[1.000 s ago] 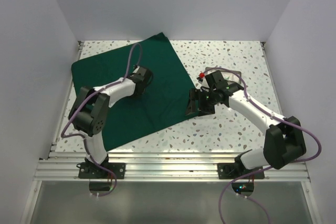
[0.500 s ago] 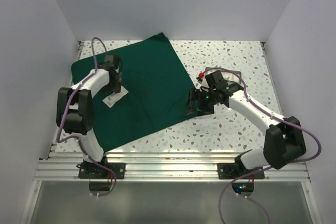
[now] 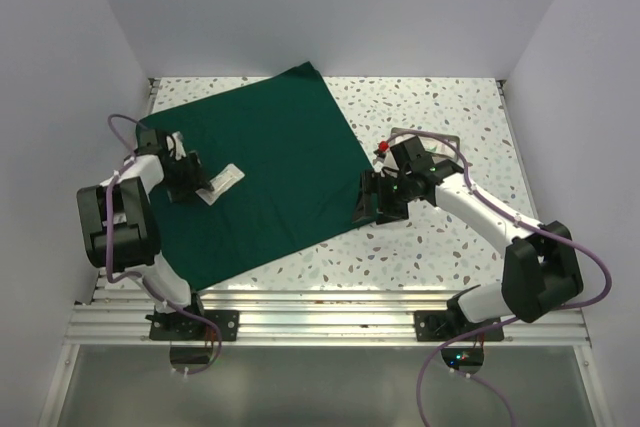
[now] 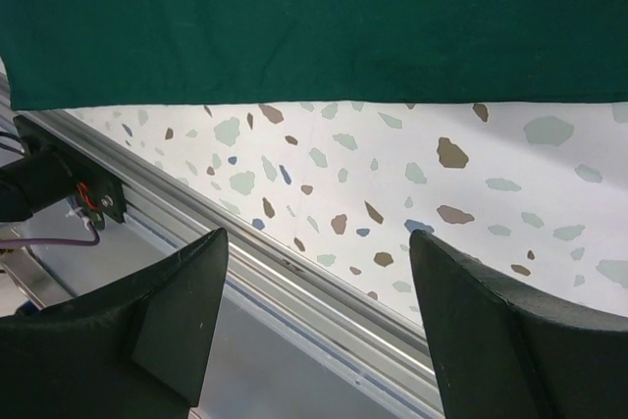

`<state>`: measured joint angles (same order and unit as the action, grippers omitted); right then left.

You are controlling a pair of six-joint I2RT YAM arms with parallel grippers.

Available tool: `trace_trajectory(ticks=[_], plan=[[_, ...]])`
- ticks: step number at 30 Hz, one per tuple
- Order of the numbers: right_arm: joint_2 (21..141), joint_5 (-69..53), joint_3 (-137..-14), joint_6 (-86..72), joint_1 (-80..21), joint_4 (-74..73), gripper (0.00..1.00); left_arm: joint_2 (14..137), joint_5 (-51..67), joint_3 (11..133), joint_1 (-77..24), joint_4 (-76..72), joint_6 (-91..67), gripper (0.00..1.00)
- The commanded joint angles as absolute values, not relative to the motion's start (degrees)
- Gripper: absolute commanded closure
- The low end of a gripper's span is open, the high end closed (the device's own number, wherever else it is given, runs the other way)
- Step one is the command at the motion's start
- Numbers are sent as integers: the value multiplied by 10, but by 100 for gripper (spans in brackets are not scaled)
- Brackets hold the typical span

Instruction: Prepare the surgical pack

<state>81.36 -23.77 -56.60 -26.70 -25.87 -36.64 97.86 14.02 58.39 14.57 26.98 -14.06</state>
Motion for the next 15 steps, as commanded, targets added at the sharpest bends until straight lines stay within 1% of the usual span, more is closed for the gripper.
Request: trace_trajectory(ticks=[1, 5, 8, 12, 15], plan=[[807, -258, -561, -251, -259, -360, 22, 994, 235, 575, 163, 204, -152, 33], [807, -258, -560, -250, -259, -361, 22, 1012, 285, 570, 189, 180, -151, 34], [809, -259, -558, -250, -259, -359, 22, 1034, 300, 577, 196, 186, -149, 36], [813, -261, -558, -254, -260, -355, 22, 1041, 327, 559, 206, 162, -161, 36], [815, -263, -556, -260, -260, -349, 22, 1049, 355, 545, 214, 140, -175, 38]])
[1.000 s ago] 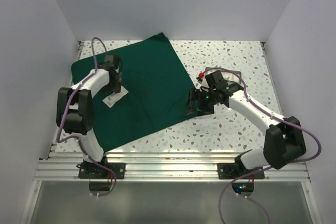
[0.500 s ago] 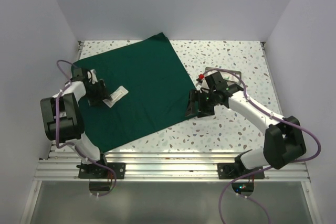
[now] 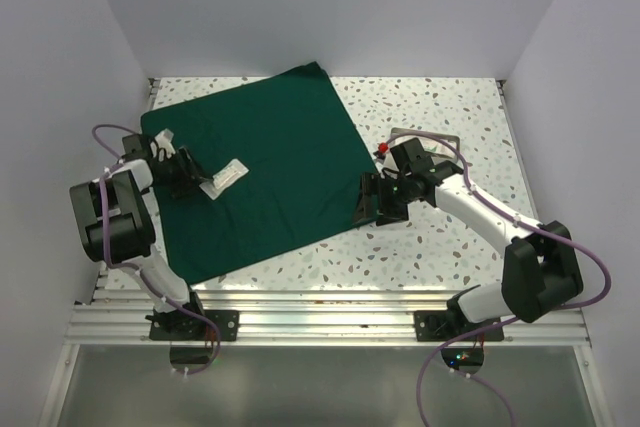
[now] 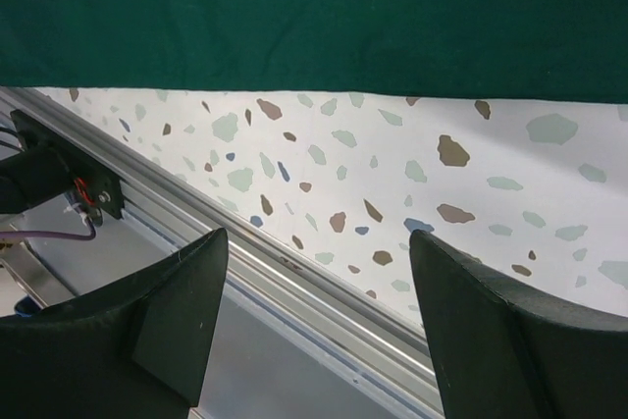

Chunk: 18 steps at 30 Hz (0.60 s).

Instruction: Prepare the surgical pack

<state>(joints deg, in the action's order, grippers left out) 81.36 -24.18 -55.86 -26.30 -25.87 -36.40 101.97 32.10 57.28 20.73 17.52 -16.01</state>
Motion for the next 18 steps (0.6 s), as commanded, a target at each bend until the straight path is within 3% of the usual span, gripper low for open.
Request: trace_trajectory(ticks=[1, 5, 18], plan=[[816, -263, -556, -260, -259, -349, 22, 1048, 367, 543, 217, 135, -178, 40], [820, -262, -560, -261, -259, -348, 22, 1051, 374, 545, 218, 128, -184, 43], [832, -263, -570, -268, -259, -343, 22, 1047, 399, 550, 219, 120, -201, 69]])
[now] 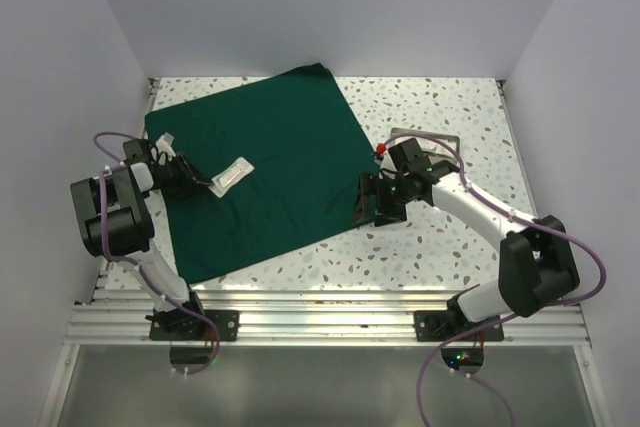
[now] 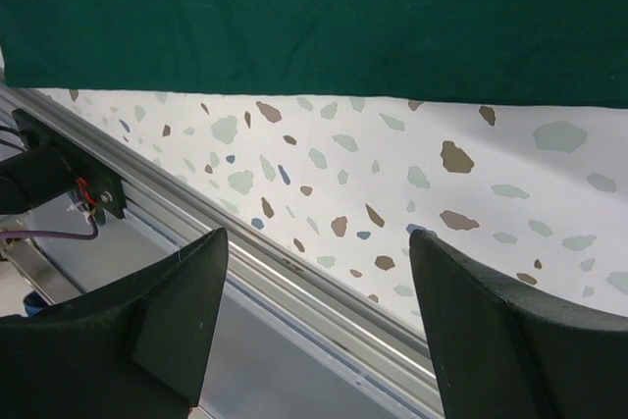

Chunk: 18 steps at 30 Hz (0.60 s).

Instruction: Prepare the surgical pack

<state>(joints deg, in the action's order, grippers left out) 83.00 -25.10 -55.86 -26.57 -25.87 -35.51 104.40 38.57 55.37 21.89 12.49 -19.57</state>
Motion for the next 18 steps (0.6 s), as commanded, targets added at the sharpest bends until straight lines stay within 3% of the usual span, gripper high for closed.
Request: trace_trajectory(ticks=[1, 8, 18], plan=[[833, -263, -569, -269, -260, -341, 22, 1046, 398, 552, 219, 123, -200, 70], [834, -264, -564, -277, -259, -332, 22, 1042, 395, 556, 219, 134, -187, 76], [838, -265, -567, -281, -260, -331, 22, 1051, 414, 548, 218, 84, -222, 76]])
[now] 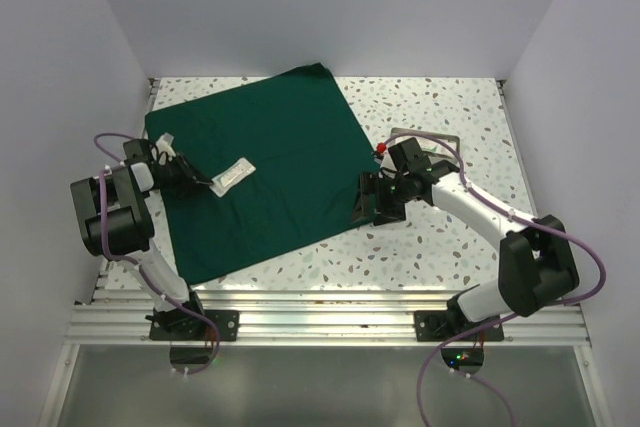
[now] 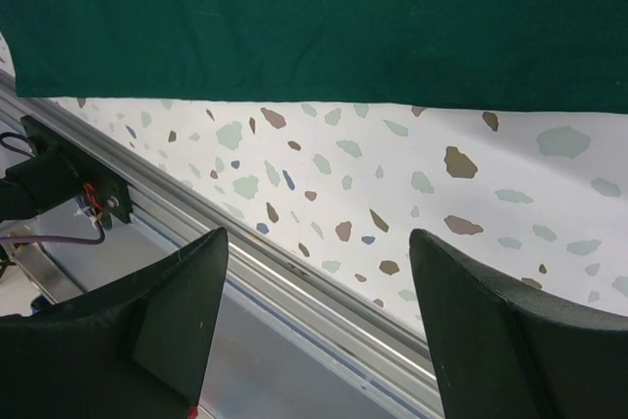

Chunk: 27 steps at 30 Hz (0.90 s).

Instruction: Prepare the surgical pack

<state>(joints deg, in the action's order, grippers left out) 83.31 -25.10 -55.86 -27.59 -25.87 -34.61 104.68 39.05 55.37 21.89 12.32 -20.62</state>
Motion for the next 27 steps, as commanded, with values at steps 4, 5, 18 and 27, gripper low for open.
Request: trace_trajectory(ticks=[4, 5, 18, 27], plan=[[840, -266, -567, -284, -260, -329, 22, 1052, 428, 540, 218, 60, -242, 76], [840, -265, -568, -284, -259, -329, 22, 1051, 432, 533, 219, 47, -253, 76], [846, -265, -570, -290, -260, -325, 22, 1072, 439, 526, 219, 18, -273, 60], [862, -265, -583, -287, -260, -328, 21, 1096, 436, 524, 218, 9, -291, 85]])
